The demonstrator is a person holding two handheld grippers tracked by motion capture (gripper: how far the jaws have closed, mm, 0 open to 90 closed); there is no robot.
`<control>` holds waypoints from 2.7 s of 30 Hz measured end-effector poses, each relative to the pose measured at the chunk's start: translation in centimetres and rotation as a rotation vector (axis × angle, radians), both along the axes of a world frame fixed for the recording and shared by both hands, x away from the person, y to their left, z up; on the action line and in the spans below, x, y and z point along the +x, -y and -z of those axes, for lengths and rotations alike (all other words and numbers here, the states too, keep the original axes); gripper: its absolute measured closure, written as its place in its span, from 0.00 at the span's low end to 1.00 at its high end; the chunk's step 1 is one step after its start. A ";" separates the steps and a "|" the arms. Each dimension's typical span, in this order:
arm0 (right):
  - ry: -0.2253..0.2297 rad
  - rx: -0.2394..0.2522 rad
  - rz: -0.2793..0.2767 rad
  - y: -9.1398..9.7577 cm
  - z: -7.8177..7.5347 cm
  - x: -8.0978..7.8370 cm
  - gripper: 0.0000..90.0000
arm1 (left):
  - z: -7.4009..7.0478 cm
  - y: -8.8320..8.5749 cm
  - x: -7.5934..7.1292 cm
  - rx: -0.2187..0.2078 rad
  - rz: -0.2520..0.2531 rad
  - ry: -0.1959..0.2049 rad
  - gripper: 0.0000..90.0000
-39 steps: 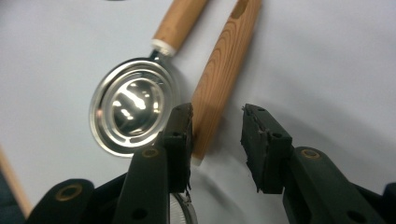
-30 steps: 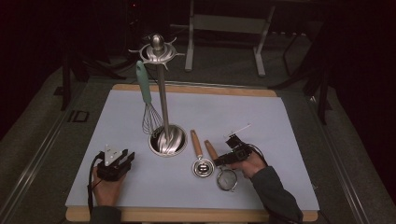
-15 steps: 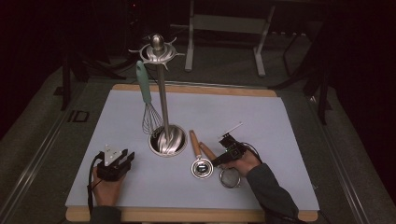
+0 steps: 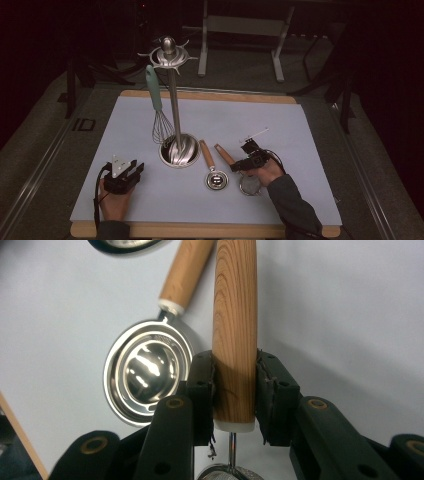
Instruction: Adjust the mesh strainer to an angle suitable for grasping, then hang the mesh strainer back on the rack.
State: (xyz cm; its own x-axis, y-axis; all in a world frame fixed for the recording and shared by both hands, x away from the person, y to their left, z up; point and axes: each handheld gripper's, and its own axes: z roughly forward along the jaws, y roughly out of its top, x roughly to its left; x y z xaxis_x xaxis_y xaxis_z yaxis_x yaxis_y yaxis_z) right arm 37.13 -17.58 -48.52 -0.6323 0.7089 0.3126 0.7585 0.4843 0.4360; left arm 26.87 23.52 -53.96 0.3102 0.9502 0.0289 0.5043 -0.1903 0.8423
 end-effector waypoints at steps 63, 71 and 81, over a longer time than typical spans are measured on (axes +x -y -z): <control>0.254 0.273 -0.166 -3.9 -7.7 -1.5 0.79 | 0.0 0.0 0.0 0.002 0.000 0.000 0.75; 0.283 0.295 -0.197 -4.5 -8.7 -1.7 0.79 | 0.0 0.0 0.0 0.002 0.001 0.000 0.75; 0.326 0.338 -0.211 -4.7 -10.6 -1.9 0.79 | 0.0 0.0 0.0 0.001 0.000 0.001 0.75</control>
